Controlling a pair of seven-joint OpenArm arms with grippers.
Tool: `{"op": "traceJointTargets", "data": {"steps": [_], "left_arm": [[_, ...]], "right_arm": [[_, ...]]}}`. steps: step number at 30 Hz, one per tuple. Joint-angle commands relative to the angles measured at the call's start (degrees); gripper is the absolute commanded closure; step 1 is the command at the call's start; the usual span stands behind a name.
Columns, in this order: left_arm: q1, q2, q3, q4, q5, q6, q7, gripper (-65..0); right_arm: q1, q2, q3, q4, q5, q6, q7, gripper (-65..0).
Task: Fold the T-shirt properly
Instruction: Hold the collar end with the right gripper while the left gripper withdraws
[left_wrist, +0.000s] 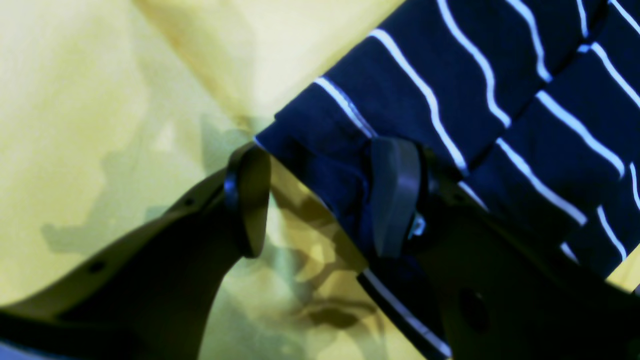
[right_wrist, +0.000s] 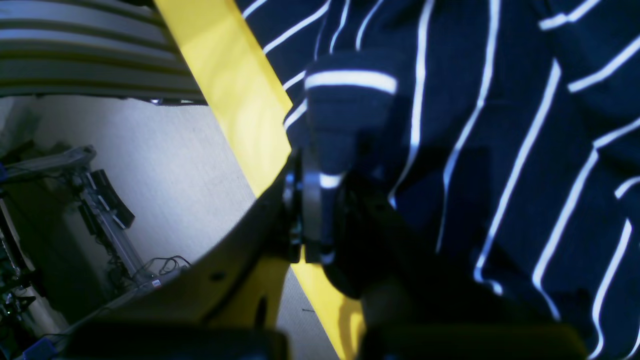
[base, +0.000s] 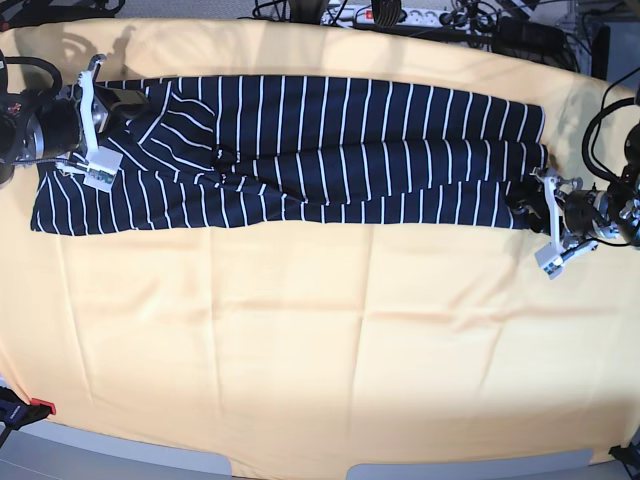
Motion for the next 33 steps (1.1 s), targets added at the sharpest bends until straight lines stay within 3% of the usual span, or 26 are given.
{"op": "traceJointTargets", "data": {"steps": [1,13,19,26,29,33], "left_arm": [[-0.9,-1.1,-0.5,0.3,0.1,-0.3,0.4,-32.5],[-1.3,-5.1,-0.5,0.3,0.1,-0.3,0.5,-32.5],[-2.4,-7.8,-0.5,0.5,0.1,-0.4,0.5,-32.5],[-2.8,-12.9,-0.5,0.8,0.1,-0.5,0.6,-32.5],[-4.9,-15.1,-0.5,1.9,-1.1,-0.5,3.1,-32.5],[-9.1,-18.7,-0.5,3.2,-6.6,-1.0,4.4,-32.5]], "right_arm": [[0.7,1.3,0.5,0.2,0.2,0.3,0.6,0.0],[0.6,1.3,0.5,-6.0,-9.4,0.3,0.6,0.0],[0.7,1.3,0.5,-6.8,-9.1,0.3,0.6,0.0],[0.7,1.9,0.5,-6.8,-9.1,0.3,0.6,-5.0],[0.7,4.1,0.5,-6.3,-6.6,0.3,0.6,-5.0],[0.7,10.2,0.5,-3.7,1.0,0.3,0.6,-5.0]]}}
